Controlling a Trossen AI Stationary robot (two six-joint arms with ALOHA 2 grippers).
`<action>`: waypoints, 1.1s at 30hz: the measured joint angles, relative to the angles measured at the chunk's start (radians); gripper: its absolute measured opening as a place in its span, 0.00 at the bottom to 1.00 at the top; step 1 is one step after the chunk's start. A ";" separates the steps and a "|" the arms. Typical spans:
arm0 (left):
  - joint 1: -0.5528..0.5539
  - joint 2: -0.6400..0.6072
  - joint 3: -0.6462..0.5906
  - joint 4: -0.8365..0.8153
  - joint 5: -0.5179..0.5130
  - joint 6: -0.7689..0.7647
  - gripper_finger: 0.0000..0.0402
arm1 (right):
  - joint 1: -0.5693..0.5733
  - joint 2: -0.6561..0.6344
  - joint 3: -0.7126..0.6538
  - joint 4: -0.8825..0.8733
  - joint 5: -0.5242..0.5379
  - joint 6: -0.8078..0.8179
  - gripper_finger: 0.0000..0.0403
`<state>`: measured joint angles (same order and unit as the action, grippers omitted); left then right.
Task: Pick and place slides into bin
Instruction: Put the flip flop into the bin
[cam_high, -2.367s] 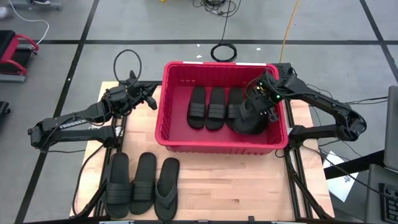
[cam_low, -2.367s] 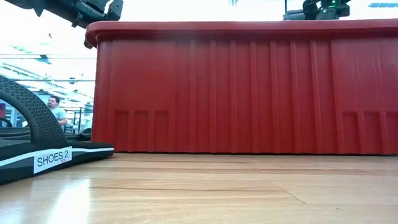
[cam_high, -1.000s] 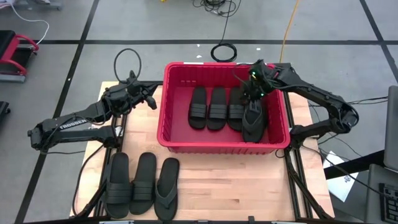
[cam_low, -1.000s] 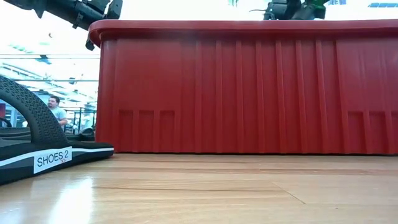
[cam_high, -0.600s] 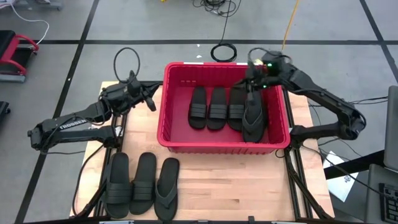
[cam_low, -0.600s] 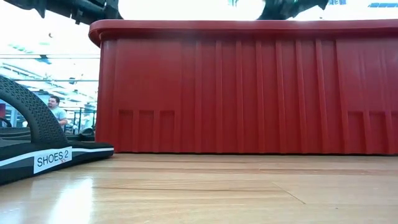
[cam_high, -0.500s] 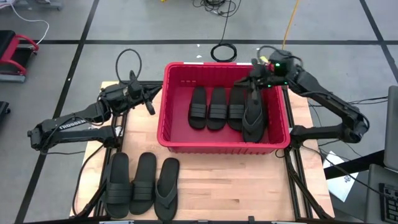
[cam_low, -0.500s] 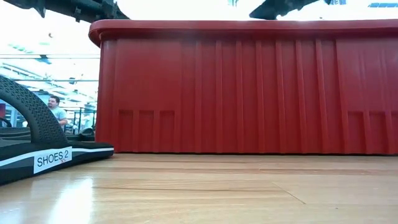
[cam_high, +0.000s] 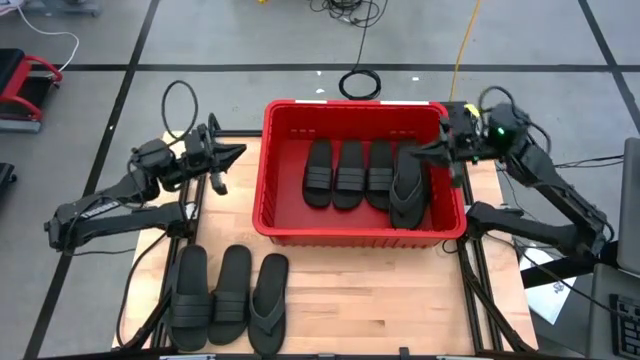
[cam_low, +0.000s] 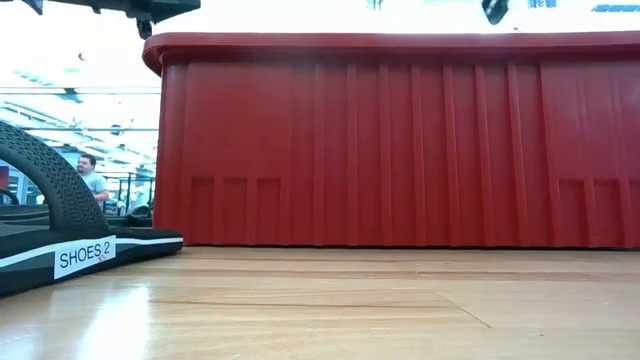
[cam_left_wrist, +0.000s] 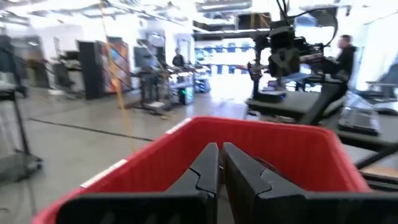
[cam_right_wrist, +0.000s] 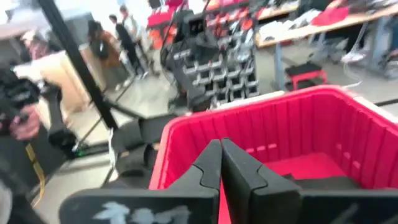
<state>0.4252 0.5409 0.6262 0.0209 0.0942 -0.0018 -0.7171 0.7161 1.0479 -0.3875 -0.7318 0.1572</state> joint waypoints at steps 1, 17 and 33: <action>0.000 -0.006 0.000 -0.016 0.017 -0.007 0.06 | 0.000 -0.037 -0.027 0.020 0.008 0.027 0.00; -0.160 0.177 0.306 -0.401 0.212 0.140 0.06 | 0.000 -0.402 -0.281 0.047 0.214 0.198 0.00; -0.546 0.685 0.873 -0.846 -0.119 0.148 0.01 | -0.001 -0.403 -0.292 0.136 0.014 0.130 0.00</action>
<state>-0.1213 1.2255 1.4994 -0.8246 -0.0253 0.1463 -0.7177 0.3130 0.7555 -0.2516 -0.7176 0.2872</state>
